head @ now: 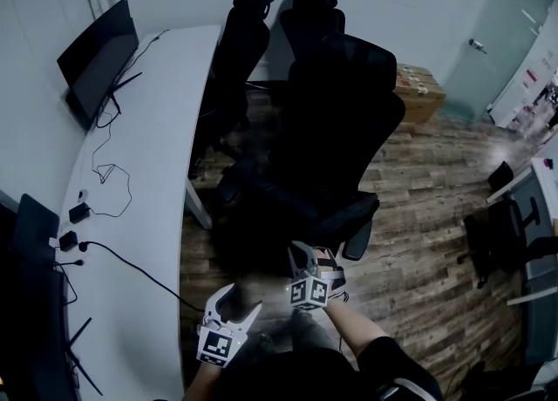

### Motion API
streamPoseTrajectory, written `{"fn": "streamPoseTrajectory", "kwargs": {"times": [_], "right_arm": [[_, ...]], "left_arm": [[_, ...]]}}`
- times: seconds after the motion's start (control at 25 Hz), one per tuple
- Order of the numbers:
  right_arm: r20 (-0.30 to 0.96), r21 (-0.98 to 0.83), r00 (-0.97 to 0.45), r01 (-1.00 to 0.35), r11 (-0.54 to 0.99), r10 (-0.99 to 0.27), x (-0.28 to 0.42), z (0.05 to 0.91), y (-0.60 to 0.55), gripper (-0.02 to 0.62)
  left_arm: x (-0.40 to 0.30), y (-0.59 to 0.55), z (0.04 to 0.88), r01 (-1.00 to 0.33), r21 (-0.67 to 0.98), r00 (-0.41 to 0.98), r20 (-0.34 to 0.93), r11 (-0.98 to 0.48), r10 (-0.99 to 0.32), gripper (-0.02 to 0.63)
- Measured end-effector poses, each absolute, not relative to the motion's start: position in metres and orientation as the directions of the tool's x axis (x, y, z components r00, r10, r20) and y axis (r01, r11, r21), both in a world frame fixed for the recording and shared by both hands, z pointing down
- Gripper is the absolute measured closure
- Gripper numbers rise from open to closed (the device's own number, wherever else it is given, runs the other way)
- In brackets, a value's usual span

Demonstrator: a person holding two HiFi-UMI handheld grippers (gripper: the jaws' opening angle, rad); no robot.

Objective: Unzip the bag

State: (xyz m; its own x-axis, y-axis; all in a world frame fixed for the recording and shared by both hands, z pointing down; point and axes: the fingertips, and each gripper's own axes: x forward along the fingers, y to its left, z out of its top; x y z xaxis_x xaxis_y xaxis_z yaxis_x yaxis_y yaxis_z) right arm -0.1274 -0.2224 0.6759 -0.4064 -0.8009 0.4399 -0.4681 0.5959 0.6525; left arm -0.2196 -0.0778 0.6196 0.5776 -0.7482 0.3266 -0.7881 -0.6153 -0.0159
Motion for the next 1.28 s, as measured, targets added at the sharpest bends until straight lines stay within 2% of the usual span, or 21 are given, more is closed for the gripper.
{"fn": "streamPoseTrajectory", "kwargs": {"times": [0.24,0.6,1.04,1.28], "right_arm": [[0.438,0.563,-0.47,-0.522,0.642,-0.766,-0.125,0.66,-0.211,0.548],[0.402,0.35,-0.515,-0.678,0.646,-0.758,-0.107,0.626,-0.213,0.549],[0.414,0.238,-0.556,-0.697,0.676,-0.72,-0.098,0.619,-0.218,0.549],[0.411,0.213,-0.572,-0.697,0.685,-0.71,-0.094,0.615,-0.222,0.549]], "left_arm": [[-0.204,-0.086,0.624,-0.759,-0.04,0.601,0.338,-0.65,-0.724,0.317],[-0.174,-0.115,0.639,-0.701,-0.101,0.635,0.363,-0.706,-0.682,0.314],[-0.131,-0.183,0.664,-0.641,-0.207,0.626,0.416,-0.739,-0.66,0.278],[-0.102,-0.212,0.688,-0.561,-0.271,0.634,0.467,-0.783,-0.616,0.244]]}}
